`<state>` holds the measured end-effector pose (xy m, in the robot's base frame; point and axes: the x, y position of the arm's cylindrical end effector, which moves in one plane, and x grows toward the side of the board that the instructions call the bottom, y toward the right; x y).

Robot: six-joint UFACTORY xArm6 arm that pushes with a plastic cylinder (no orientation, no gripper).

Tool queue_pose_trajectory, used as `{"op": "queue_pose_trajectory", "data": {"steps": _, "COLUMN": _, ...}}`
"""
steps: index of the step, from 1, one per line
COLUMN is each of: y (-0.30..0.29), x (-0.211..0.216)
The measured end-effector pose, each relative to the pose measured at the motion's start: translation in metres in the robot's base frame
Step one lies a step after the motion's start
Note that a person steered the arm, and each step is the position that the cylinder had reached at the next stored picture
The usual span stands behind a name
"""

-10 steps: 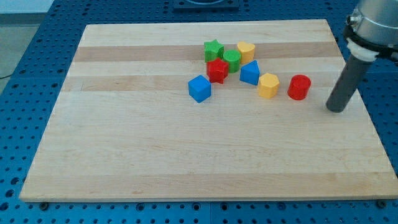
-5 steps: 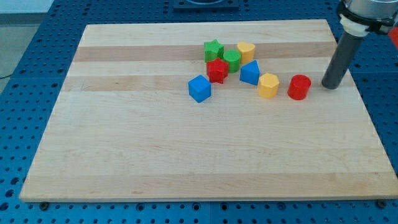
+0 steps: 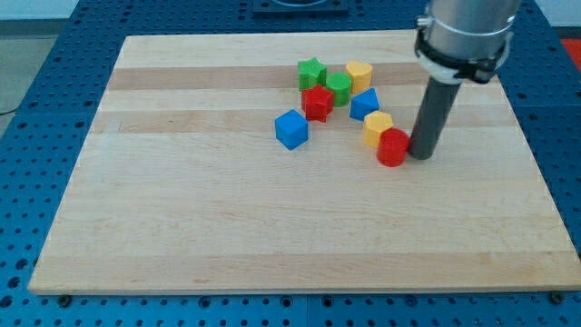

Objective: Side the red circle towards the center

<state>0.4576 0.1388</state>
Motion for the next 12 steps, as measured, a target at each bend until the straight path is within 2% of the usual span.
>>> {"op": "queue_pose_trajectory", "data": {"steps": 2, "y": -0.06, "x": 0.021}}
{"op": "queue_pose_trajectory", "data": {"steps": 3, "y": -0.018, "x": 0.021}}
{"op": "queue_pose_trajectory", "data": {"steps": 4, "y": 0.014, "x": 0.001}}
{"op": "queue_pose_trajectory", "data": {"steps": 5, "y": -0.004, "x": -0.008}}
{"op": "queue_pose_trajectory", "data": {"steps": 7, "y": -0.085, "x": -0.007}}
{"op": "queue_pose_trajectory", "data": {"steps": 9, "y": -0.122, "x": 0.04}}
{"op": "queue_pose_trajectory", "data": {"steps": 10, "y": -0.168, "x": 0.031}}
{"op": "queue_pose_trajectory", "data": {"steps": 11, "y": -0.189, "x": -0.004}}
{"op": "queue_pose_trajectory", "data": {"steps": 12, "y": -0.183, "x": -0.008}}
